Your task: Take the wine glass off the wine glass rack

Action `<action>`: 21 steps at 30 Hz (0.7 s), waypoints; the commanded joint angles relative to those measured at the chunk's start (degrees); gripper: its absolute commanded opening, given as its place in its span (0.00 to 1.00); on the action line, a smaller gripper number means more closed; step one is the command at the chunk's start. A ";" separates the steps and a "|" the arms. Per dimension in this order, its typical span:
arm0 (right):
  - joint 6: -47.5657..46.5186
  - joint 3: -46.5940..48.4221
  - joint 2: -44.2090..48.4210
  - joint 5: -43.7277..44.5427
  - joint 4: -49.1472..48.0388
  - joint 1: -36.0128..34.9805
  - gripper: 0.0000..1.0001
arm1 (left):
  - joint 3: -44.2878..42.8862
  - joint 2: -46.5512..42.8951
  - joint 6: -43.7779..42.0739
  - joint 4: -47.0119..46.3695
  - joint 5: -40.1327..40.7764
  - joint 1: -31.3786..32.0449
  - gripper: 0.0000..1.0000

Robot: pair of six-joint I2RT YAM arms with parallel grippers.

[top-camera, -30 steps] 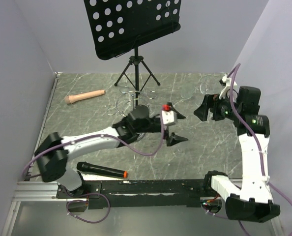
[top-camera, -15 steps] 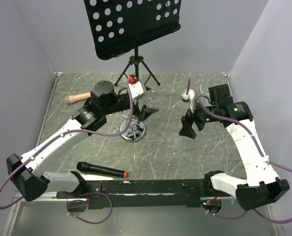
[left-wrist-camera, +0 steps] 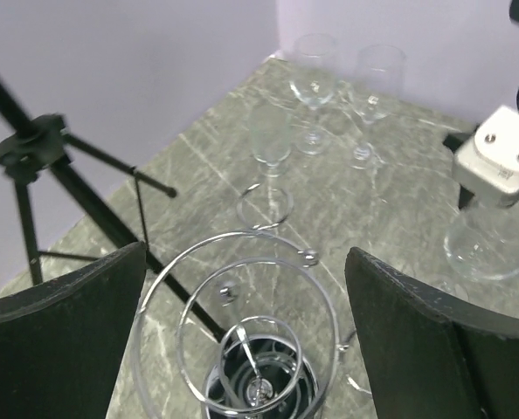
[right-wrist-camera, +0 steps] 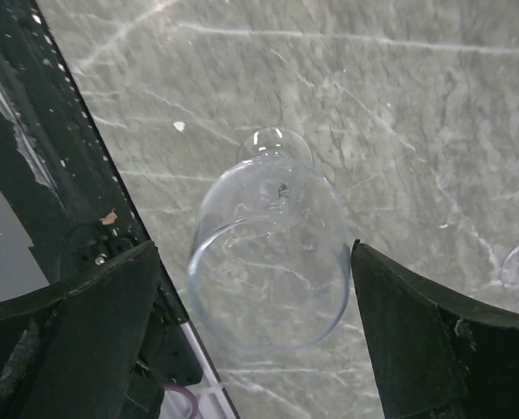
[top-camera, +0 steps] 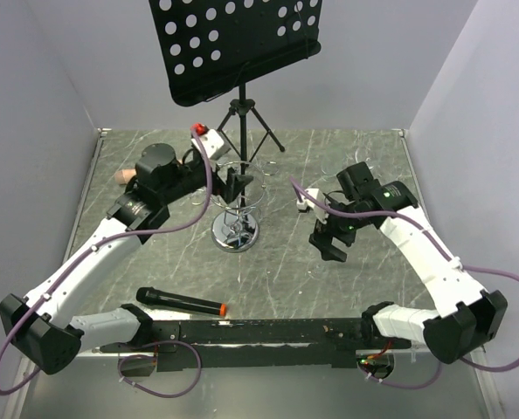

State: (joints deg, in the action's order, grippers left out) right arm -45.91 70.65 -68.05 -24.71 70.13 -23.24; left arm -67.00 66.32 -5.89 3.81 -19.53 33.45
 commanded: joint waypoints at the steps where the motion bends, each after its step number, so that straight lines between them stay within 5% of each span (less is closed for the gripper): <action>1: 1.43 -0.86 -1.73 3.61 -1.12 -0.22 0.92 | -0.06 -1.81 2.81 -2.94 0.72 -2.25 1.00; 6: 3.02 -0.17 -3.23 3.26 -3.15 -0.22 0.64 | -0.67 -1.81 2.29 -2.76 0.54 -2.87 1.00; 15: 4.33 10.53 -11.47 6.52 -3.16 7.32 0.40 | 0.29 -2.34 2.99 -3.29 -0.07 -3.74 1.00; 21: 5.57 21.01 -19.40 5.37 -2.44 12.61 0.40 | 0.73 -2.78 2.73 -3.20 -0.33 -4.27 1.00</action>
State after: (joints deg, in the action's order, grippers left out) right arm -41.28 85.65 -86.35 -19.84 68.60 -12.73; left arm -66.74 65.63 -4.62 3.38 -19.22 29.65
